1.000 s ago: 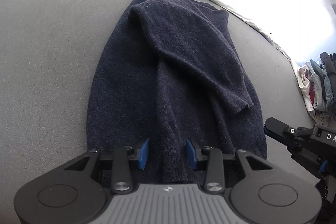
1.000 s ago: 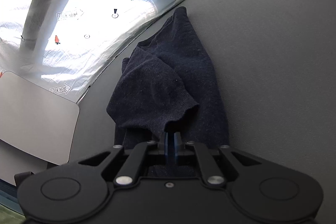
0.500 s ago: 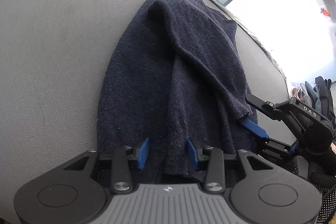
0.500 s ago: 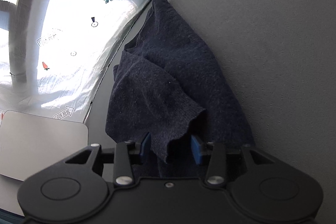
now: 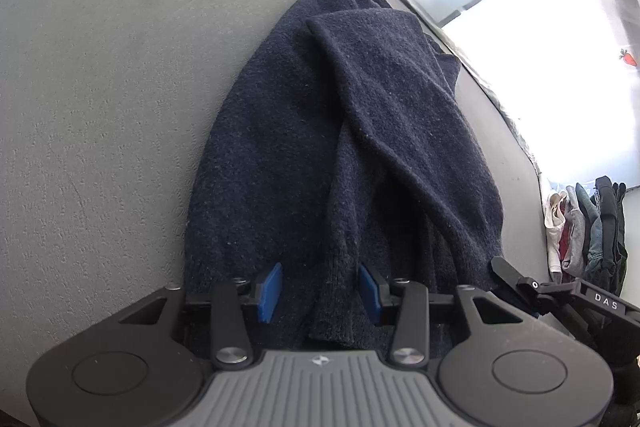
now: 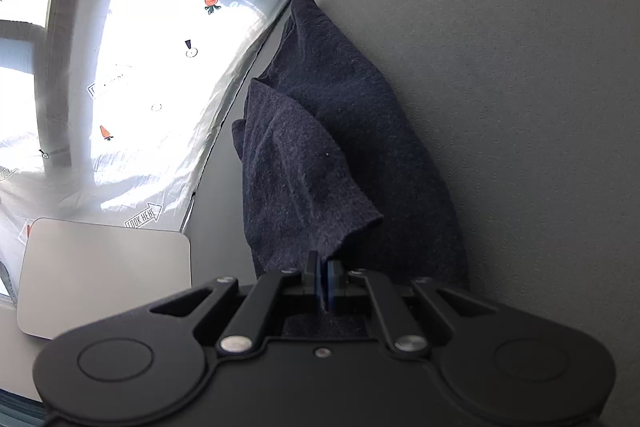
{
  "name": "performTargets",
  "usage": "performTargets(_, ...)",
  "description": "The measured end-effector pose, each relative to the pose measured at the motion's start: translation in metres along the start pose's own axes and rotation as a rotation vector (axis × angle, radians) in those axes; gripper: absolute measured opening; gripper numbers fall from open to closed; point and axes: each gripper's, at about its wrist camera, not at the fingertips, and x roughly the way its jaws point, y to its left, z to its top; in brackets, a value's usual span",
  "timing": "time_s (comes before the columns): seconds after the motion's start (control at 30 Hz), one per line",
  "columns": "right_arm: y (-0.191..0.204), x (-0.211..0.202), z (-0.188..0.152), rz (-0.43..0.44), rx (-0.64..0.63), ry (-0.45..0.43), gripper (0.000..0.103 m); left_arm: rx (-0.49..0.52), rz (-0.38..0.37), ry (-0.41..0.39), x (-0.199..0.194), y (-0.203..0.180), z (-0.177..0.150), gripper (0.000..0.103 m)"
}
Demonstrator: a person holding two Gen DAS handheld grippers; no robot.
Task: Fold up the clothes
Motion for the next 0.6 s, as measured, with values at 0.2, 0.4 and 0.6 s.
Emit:
performTargets(0.2,-0.017,-0.01,-0.013,-0.016,0.072,0.066,0.003,0.033,-0.007,-0.01,0.003,-0.009,-0.003,0.063)
performTargets(0.4,-0.033,-0.001,-0.017,0.088,0.247,0.127,0.003,0.03,-0.03,-0.014,0.004,-0.008,-0.004,0.074)
performTargets(0.6,-0.029,0.01,-0.011,-0.088,0.127,0.144,0.01,0.04,-0.035,-0.011,0.005,-0.012,-0.004,0.081)
